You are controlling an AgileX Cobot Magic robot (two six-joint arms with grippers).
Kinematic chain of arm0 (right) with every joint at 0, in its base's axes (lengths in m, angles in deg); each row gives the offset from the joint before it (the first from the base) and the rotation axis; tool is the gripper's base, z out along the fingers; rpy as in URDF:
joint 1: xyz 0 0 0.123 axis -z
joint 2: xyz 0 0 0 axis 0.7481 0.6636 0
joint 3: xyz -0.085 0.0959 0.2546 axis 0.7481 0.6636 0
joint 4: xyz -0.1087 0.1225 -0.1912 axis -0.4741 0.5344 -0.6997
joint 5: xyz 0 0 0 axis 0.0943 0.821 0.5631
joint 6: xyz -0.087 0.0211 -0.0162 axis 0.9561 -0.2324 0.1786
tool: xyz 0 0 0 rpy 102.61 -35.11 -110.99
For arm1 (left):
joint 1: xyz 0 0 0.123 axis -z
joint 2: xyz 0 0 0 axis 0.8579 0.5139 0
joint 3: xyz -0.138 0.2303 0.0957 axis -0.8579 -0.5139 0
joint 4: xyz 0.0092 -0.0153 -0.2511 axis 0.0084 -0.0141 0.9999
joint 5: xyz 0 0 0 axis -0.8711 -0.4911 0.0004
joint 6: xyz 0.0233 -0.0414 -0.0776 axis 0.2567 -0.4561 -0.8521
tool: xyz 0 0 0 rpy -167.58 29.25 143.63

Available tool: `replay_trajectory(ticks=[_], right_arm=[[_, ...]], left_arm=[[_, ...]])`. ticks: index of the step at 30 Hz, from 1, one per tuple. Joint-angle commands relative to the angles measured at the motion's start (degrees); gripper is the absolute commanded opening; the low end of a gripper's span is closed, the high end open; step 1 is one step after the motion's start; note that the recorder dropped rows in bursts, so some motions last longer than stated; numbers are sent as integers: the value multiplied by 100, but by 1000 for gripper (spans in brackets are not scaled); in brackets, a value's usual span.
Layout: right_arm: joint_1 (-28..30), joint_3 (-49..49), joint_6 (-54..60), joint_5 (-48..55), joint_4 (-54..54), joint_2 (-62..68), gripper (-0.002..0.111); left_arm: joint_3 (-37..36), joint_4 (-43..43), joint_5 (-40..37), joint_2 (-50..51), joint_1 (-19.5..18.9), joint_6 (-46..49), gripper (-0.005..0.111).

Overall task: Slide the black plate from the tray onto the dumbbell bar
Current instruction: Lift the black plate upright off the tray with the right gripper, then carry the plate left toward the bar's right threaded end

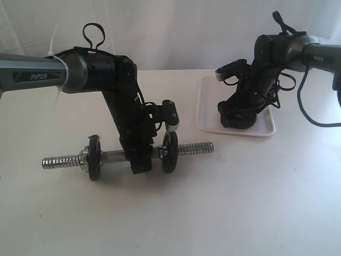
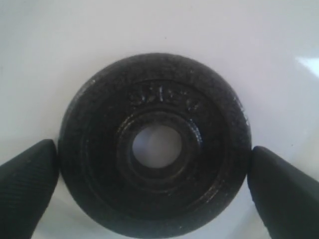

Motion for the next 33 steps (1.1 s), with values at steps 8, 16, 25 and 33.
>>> replay_trajectory(ticks=[8,16,25,33], right_arm=[[1,103,-45,-132,-287,236,96],[1,103,-69,-168,-287,326,96],[1,103,-69,62,-438,397,14],[1,103,-69,161,-218,73,0]], left_arm=[[24,186,-123,-94,33,12,0],[24,186,-123,-94,33,12,0],[24,143,-148,-94,33,11,0],[24,133,-123,-94,33,23,0]])
